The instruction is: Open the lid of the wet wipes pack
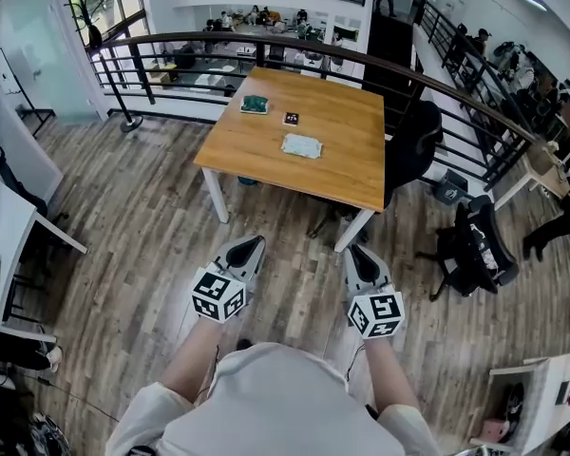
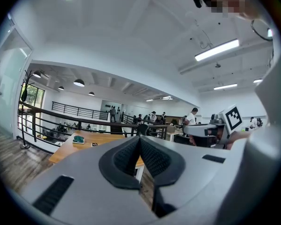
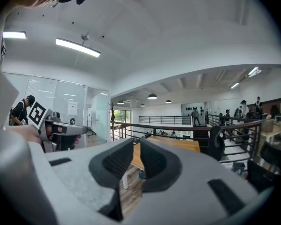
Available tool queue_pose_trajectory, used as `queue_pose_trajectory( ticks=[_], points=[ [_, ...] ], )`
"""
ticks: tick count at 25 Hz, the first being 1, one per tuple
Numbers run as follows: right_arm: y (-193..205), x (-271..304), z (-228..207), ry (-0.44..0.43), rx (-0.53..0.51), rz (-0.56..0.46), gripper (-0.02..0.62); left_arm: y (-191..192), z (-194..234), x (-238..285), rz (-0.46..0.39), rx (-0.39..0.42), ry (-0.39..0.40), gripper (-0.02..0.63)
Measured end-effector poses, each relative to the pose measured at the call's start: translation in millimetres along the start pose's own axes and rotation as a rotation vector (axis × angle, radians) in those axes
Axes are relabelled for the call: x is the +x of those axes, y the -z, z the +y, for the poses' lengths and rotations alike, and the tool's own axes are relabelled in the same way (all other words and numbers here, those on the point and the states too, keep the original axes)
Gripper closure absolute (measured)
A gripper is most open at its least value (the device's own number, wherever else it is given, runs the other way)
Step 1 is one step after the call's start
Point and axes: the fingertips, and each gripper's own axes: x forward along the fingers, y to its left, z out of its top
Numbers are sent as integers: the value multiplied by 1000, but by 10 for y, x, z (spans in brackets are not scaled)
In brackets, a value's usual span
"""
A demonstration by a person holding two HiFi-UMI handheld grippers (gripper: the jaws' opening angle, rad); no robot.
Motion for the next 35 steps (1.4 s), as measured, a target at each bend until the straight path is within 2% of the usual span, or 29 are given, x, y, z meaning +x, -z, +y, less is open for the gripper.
queue_pose_trajectory(
  ticks=[5,10,26,35],
  points=[
    [73,20,-45,-21,-7,23,525,15,-33,61,-1,-1,-11,578],
    [145,23,-132,-34,-6,39,520,59,-65,121,1,-11,-26,554],
    [286,149,-508,-96,-22,70,507,210,-137,395,12,-33,-91,555],
    [381,544,-647,-92,-14,100,503,260,154,704,32,-44,-83,555]
  ],
)
